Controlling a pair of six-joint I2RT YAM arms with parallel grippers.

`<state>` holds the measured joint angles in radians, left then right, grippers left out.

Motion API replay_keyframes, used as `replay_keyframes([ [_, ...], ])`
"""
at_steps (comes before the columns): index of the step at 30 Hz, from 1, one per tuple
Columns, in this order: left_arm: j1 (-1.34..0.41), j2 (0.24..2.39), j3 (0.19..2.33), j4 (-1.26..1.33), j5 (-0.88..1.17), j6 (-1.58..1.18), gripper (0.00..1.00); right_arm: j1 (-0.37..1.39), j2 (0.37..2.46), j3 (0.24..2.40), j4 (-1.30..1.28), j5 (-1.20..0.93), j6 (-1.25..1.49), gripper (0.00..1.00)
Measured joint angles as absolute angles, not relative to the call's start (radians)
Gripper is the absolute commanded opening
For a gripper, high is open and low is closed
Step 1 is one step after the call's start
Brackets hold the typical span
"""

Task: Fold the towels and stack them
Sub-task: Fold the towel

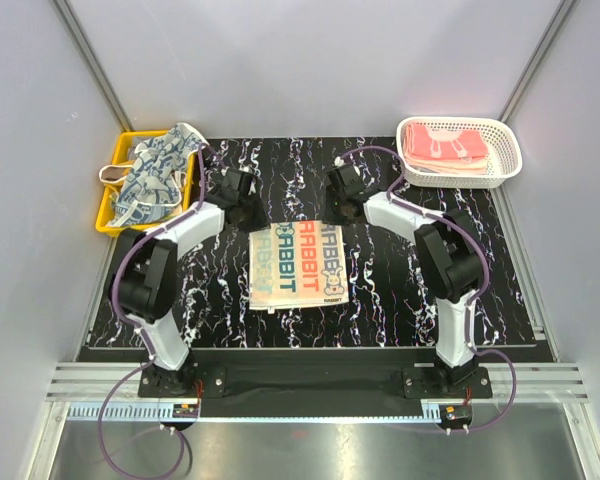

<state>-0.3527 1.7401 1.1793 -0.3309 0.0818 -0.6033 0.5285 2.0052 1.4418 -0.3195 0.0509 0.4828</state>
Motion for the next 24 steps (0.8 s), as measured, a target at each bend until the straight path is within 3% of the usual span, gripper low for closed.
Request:
replay_keyframes([
  [13,-0.272,1.916,1.213,-0.301,0.098,-0.592,0.24,0.476,2.084,1.469,-0.319,0.031,0.466,0.29],
  [24,-0.266,1.911,1.209,-0.260,0.098,-0.606,0.34,0.450,2.085,1.458,-0.313,-0.010,0.459,0.32],
])
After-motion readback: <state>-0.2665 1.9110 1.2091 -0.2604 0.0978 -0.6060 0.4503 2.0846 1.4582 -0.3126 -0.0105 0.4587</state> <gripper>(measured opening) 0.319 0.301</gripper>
